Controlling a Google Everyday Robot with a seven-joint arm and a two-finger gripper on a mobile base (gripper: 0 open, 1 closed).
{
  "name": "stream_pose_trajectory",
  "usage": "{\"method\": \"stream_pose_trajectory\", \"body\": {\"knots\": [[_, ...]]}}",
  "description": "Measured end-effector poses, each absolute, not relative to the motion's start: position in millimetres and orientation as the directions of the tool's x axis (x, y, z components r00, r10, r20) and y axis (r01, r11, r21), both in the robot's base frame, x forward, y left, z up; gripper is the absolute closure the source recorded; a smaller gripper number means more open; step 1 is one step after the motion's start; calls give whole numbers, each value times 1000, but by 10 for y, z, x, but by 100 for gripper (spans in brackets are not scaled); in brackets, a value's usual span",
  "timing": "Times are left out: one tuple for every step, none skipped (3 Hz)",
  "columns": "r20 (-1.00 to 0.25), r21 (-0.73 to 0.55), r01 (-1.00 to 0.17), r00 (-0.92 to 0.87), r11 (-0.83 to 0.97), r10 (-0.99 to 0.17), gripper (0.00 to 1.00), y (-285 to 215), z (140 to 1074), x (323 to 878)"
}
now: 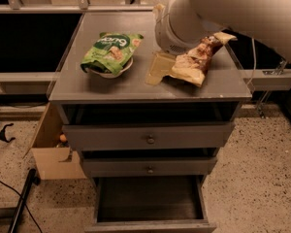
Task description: Place green rice chip bag into bottom drawer
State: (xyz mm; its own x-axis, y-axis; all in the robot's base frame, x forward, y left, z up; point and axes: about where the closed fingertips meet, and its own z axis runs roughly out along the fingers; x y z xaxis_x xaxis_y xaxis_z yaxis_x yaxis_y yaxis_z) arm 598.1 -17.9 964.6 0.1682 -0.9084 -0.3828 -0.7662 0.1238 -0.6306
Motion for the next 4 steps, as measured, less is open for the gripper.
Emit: {"method": "stream_pose_trajectory", "body": {"knots": [[-397,-654,-745,193,129,-897,0,68,9623,6229],[-408,-659,-741,208,129,-889,0,258,9633,6356],[-430,-637,-762,227,115,-874,0,565,9603,6454],[-447,-617,-780,233,109,-864,0,712,9571,6478]]}}
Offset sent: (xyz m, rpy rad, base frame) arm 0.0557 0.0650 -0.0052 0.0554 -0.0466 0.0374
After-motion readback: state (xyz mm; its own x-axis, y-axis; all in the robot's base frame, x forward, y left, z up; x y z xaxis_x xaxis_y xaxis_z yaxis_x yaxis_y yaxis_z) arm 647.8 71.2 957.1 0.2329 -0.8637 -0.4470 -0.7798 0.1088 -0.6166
